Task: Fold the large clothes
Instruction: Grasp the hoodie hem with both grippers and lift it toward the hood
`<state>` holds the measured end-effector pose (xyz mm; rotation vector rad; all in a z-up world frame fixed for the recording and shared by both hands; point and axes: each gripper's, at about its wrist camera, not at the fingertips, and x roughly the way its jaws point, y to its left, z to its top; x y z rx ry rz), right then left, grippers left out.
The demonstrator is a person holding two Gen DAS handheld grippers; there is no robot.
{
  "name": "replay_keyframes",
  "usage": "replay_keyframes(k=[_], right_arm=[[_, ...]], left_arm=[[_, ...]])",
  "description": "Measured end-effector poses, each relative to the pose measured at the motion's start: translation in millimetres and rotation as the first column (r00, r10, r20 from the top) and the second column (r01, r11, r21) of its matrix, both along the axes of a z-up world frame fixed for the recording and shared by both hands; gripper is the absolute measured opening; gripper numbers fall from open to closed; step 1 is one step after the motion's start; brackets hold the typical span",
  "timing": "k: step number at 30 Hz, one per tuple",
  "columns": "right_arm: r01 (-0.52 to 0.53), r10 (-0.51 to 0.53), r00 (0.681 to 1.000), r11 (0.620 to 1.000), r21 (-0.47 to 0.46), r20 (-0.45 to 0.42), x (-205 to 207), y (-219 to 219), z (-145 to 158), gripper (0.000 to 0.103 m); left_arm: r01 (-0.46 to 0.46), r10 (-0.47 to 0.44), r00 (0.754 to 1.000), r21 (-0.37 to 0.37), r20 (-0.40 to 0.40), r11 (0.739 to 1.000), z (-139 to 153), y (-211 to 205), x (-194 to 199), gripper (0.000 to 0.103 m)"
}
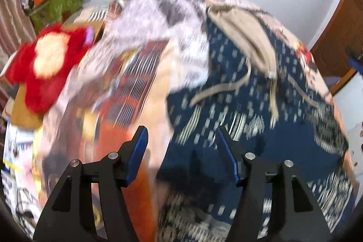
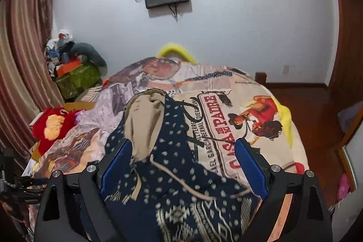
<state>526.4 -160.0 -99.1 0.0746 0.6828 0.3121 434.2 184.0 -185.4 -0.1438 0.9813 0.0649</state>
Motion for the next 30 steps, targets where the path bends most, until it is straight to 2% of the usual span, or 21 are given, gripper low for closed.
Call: replay_keyframes(k=[4,9,13,15,18,20,22,24,26,27,29,30], right_arm=[[-0.035,0.034,0.996,0.999,-0.014,-0.079,47.6,17.4,-15.2,0.091],[-0.093,0.082,0.988,0.993,-0.077,-0.13,103.4,44.1,-43.2,0.091],[-0.109,0.092,0.982,0.989,-0.099,-0.163,145.1,62.2,-67.6,0.09],[-0.114,0.096,0.979,0.989,-0.093,-0.182,161.4,67.7,-78.3,0.09],[-0.123,0.098,0.969,0.988,-0.097,-0.226,185.3,76.8,-99.1,0.087],[-0.143,0.109,0.956,0.984,-0.109,-0.273,200.4,83.6,-115.7,0.077],[-0.149,0.118,0.944,0.986,-0.08,-0.309,211.1,86.4,-131.2,0.073],[-0.146,0.123,0.947,0.988,-0.055,-0.298,211.1,86.8,-136.0,0.068],[-0.165,0.147,0.951,0.985,-0.047,-0.272,207.7,90.2,-134.8,0.052],[-0.178,0.163,0.95,0.983,-0.032,-0.267,205.1,92.5,-133.5,0.045],[-0.183,0.171,0.95,0.983,-0.024,-0.263,198.6,96.4,-130.1,0.026],[-0.188,0.175,0.95,0.982,-0.025,-0.26,195.3,99.0,-128.1,0.022]], left_arm=[[0.018,-0.016,0.999,-0.027,0.045,0.999,9.0,-15.6,60.1,0.067],[0.027,-0.022,0.998,-0.079,0.058,0.997,4.4,-27.7,127.5,0.07],[-0.047,0.058,0.995,-0.13,0.076,0.99,-13.5,-22.4,176.4,0.07],[-0.102,0.113,0.992,-0.165,0.059,0.981,-29.2,-15.1,200.7,0.07],[-0.116,0.116,0.993,-0.229,-0.012,0.967,-54.1,-7.6,232.0,0.07],[-0.119,0.116,0.993,-0.244,-0.028,0.962,-65.6,-5.6,242.2,0.07],[-0.128,0.124,0.992,-0.254,-0.033,0.959,-73.4,-5.6,250.4,0.069],[-0.126,0.128,0.992,-0.276,-0.012,0.953,-74.5,-8.7,252.4,0.056],[-0.104,0.104,0.994,-0.299,-0.016,0.949,-75.2,-16.7,254.5,0.027],[-0.102,0.101,0.995,-0.293,-0.02,0.951,-75.0,-20.7,254.1,0.024],[-0.09,0.089,0.996,-0.227,-0.018,0.97,-70.1,-34.1,252.7,0.012],[-0.072,0.071,0.997,-0.202,-0.013,0.977,-65.8,-39.7,250.8,0.011]])
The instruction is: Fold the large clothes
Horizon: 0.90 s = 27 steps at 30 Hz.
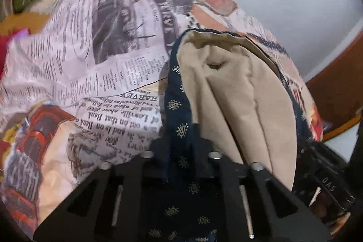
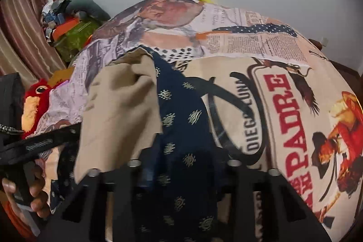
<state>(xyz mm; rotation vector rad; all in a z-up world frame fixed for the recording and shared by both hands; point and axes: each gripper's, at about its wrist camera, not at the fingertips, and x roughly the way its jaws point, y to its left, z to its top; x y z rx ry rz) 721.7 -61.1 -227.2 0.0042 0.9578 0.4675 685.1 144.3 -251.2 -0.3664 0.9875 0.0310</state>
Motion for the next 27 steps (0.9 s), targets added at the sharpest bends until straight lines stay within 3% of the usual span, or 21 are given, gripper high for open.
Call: replay_keyframes(k=[1,4,9,13,20,27], right_arm=[[-0.003,0.003,1.0,1.0,-0.002,0.007,-3.4,1.6,2.6,0.015],[-0.023,0.022,0.999,1.0,0.015,0.032,-18.2,2.1,16.2,0.01],[-0.083,0.078,0.992,0.996,0.046,0.102,-64.3,-9.2,53.5,0.009],[-0.135,0.126,0.98,0.989,0.051,0.156,-120.3,-26.4,79.3,0.009],[-0.191,0.18,0.971,0.98,0.062,0.157,-215.4,-55.1,93.6,0.009],[-0.176,0.173,0.984,0.983,0.059,0.043,-272.6,-65.8,57.8,0.009]], left_arm=[[0.017,-0.018,1.0,0.015,0.01,1.0,5.3,-3.5,-2.3,0.01],[0.06,-0.063,0.997,0.054,0.054,0.997,30.1,-13.1,-19.2,0.01],[0.147,-0.165,0.978,0.134,0.129,0.98,78.6,-33.0,-68.1,0.009],[0.217,-0.244,0.959,0.178,0.145,0.96,95.0,-51.2,-119.5,0.009],[0.294,-0.32,0.943,0.223,0.089,0.93,88.5,-77.8,-209.5,0.009],[0.33,-0.337,0.941,0.28,-0.022,0.902,53.1,-93.8,-264.8,0.009]])
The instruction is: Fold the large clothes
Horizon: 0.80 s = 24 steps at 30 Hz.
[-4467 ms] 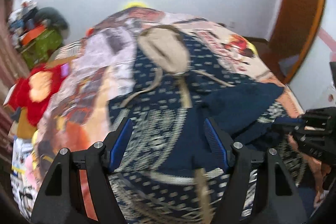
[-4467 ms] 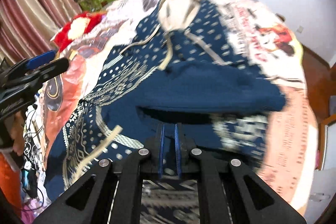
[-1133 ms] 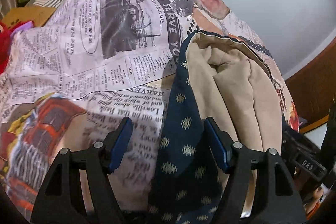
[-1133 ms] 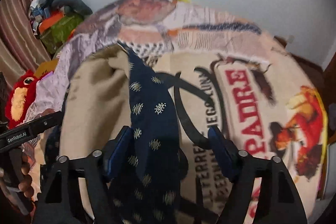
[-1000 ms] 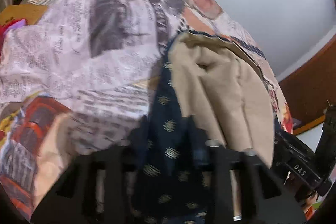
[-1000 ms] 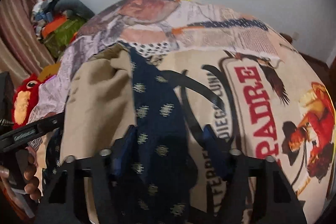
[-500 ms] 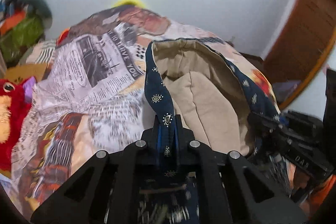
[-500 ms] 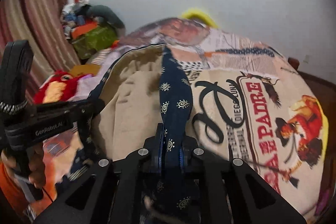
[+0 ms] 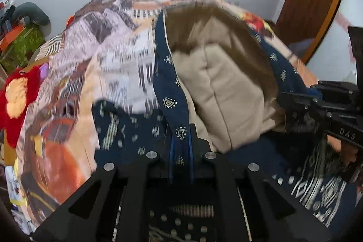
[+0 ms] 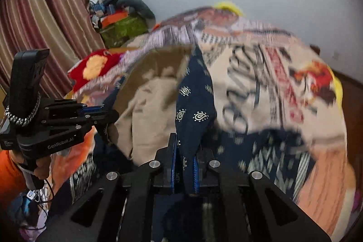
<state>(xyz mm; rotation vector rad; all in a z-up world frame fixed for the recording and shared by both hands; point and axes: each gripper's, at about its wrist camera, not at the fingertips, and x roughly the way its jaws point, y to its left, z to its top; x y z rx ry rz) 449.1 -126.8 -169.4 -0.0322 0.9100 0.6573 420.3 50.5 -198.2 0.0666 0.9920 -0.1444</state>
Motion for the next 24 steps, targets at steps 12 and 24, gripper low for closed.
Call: replay_keyframes(k=[12,24], right_arm=[[0.059,-0.055,0.988,0.998,0.027,-0.141,-20.5,-21.5,-6.7,0.037],[0.075,-0.076,0.997,0.993,0.09,0.006,2.8,-16.8,50.5,0.067]], left_arm=[[-0.032,0.032,0.999,0.007,-0.035,0.999,-0.9,10.8,-32.7,0.029],[-0.065,0.069,0.99,-0.039,0.124,0.997,52.6,27.8,3.1,0.067]])
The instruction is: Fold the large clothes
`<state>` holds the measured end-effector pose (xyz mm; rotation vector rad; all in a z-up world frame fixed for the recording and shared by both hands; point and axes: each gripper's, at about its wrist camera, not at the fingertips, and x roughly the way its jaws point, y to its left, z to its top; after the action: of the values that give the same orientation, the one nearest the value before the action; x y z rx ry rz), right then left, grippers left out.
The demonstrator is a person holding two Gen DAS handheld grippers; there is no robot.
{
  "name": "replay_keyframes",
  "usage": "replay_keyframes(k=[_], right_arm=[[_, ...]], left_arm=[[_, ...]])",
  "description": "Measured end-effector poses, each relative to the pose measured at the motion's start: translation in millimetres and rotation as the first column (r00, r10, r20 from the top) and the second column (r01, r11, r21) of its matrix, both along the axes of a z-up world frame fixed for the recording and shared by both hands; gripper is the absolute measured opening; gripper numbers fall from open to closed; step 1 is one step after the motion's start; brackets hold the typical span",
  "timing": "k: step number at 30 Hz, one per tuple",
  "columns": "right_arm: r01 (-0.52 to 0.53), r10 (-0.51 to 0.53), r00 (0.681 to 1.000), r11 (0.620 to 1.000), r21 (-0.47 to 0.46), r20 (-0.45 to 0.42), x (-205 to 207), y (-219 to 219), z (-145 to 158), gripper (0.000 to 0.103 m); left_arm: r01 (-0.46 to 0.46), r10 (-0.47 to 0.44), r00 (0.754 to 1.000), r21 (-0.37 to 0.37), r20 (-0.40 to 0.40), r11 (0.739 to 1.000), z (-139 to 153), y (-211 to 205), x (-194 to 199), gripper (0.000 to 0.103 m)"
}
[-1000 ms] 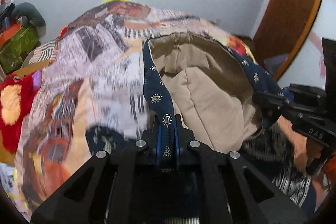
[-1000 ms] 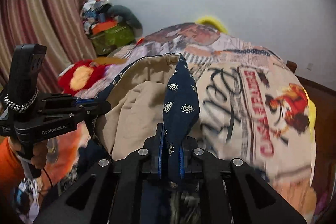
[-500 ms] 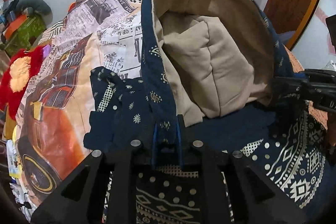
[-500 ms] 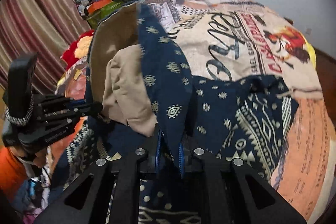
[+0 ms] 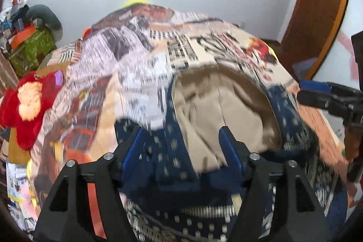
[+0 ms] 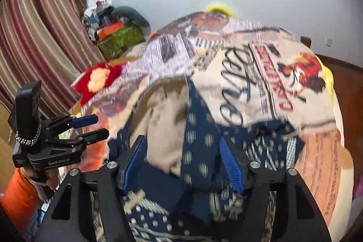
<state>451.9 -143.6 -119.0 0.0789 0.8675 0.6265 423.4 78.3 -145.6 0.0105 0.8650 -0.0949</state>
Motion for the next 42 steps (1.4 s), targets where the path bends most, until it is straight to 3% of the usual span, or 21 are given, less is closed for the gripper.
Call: replay_keyframes(k=[4,10,12,14,15,18,19,21,23,26,35,42], right_arm=[[-0.003,0.003,1.0,1.0,-0.026,0.001,28.8,20.3,-1.2,0.068],[0.005,-0.008,0.998,0.999,-0.048,-0.067,68.7,49.7,-35.2,0.068],[0.016,-0.02,0.995,0.999,-0.041,-0.102,80.2,55.5,-52.1,0.068],[0.021,-0.025,0.991,0.999,-0.035,-0.13,88.6,59.1,-63.1,0.066],[0.025,-0.029,0.99,0.999,-0.03,-0.136,91.2,59.5,-67.2,0.064],[0.031,-0.033,0.987,0.999,-0.015,-0.154,98.7,62.2,-74.6,0.05],[0.031,-0.033,0.987,0.999,-0.012,-0.158,100.0,63.3,-75.7,0.042],[0.035,-0.037,0.987,0.999,-0.011,-0.158,102.2,64.2,-76.9,0.031],[0.038,-0.038,0.989,0.999,-0.001,-0.146,100.0,62.5,-74.9,0.018],[0.027,-0.025,0.993,0.999,0.017,-0.118,89.4,57.8,-65.4,0.014],[-0.068,0.068,0.997,0.998,-0.002,0.037,10.2,41.6,-4.4,0.013],[-0.123,0.123,0.992,0.992,-0.006,0.042,-62.1,24.9,15.3,0.013]], left_arm=[[-0.025,0.025,1.0,0.013,-0.018,1.0,-6.0,1.7,40.0,0.067],[-0.05,0.045,0.993,-0.047,-0.106,0.998,-36.9,9.1,85.9,0.067],[-0.057,0.051,0.991,-0.048,-0.125,0.997,-49.3,10.2,95.2,0.059],[-0.053,0.046,0.989,-0.049,-0.141,0.997,-58.3,9.9,101.3,0.038],[-0.051,0.042,0.988,-0.053,-0.15,0.997,-62.6,9.9,104.3,0.033],[-0.055,0.045,0.989,-0.066,-0.142,0.996,-66.5,10.7,106.6,0.02],[-0.055,0.045,0.99,-0.069,-0.135,0.996,-66.1,10.5,106.2,0.01],[-0.053,0.045,0.992,-0.065,-0.122,0.996,-62.9,9.7,104.5,0.006],[-0.043,0.036,0.994,-0.067,-0.099,0.997,-55.1,9.1,98.0,0.006],[-0.016,0.013,0.998,-0.06,-0.064,0.998,-37.9,5.3,82.7,0.006],[0.068,-0.068,0.998,-0.024,0.013,0.997,15.6,-8.2,5.1,0.006],[0.092,-0.092,0.996,0.003,-0.001,0.996,21.6,-16.0,-58.6,0.006]])
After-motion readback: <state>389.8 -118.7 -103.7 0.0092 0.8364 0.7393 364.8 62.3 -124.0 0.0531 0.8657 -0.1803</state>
